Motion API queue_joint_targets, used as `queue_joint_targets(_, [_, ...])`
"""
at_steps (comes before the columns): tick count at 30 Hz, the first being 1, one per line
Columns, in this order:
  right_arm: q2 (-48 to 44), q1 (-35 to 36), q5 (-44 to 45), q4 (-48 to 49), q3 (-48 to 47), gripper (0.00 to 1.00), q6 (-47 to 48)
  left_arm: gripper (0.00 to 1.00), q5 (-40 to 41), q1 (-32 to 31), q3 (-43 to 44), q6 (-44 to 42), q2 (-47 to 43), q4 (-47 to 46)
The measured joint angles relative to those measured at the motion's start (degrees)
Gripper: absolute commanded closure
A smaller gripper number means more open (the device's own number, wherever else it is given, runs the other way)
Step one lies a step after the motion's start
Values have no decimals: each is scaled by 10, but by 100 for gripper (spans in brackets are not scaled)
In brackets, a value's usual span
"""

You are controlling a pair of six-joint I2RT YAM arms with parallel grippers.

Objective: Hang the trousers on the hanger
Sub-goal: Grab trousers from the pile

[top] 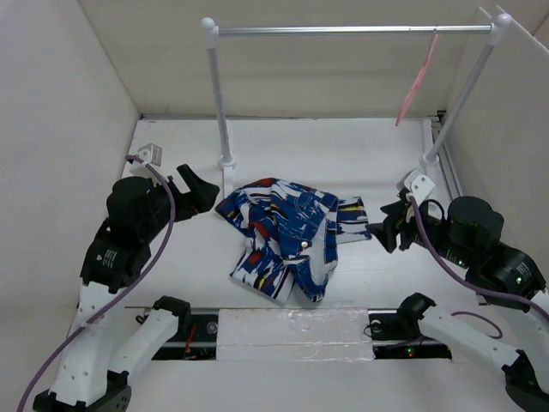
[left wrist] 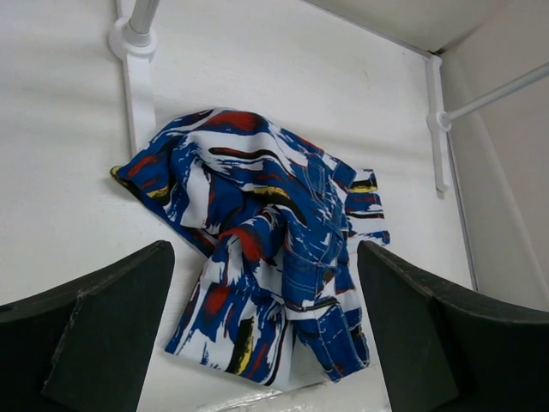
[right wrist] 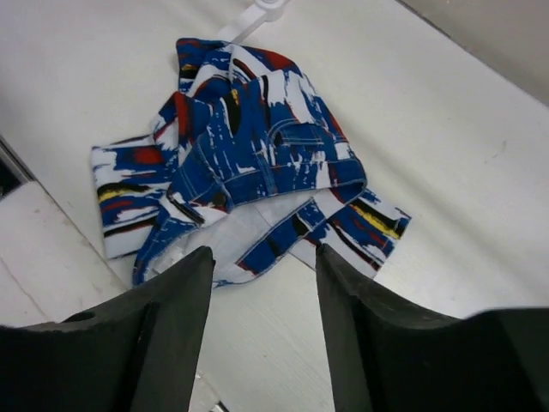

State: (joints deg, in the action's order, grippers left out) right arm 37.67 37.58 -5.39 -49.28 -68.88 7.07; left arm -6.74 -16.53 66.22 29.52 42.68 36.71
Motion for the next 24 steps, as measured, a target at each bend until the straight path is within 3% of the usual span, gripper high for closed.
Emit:
queue_joint_targets(1, [2,0,-4,0,0,75,3,15,6,0,0,0,0,3])
queue_joint_targets(3, [13,0,-18,4,1,96,10,18,16,0,0,0,2,12])
queue_joint_targets(5, [31,0,-35,13,9,100,14,25,25,0,0,0,6,21])
queue_joint_targets(7, [59,1,-46,31,26,100,16,49,32,0,-9,4,8,21])
queue_joint_targets(9, [99,6,-50,54,49,100,17,80,36,0,-40,14,7,14])
queue_joint_targets(10, [123,7,-50,70,60,86,16,83,38,0,-66,21,7,6])
queue_joint_targets(11, [137,8,-47,95,67,50,12,77,38,0,-96,25,9,0])
queue_joint_targets(12, [172,9,-47,96,78,50,11,77,38,0,-122,28,16,-1])
queue_joint_targets(13, [200,10,-37,108,85,27,7,68,38,0,-149,36,31,-11])
queue_joint_targets(14, [223,10,-26,119,88,21,6,53,38,0,-176,44,48,-26])
queue_joint_targets(15, [251,10,-13,136,91,15,6,24,39,0,-198,52,70,-41])
queue_joint_targets(18, [322,-3,4,188,92,6,0,1,40,0,-242,78,155,-96])
queue_joint_targets(24, [454,-71,17,287,99,4,-19,5,37,20,-253,104,288,-218])
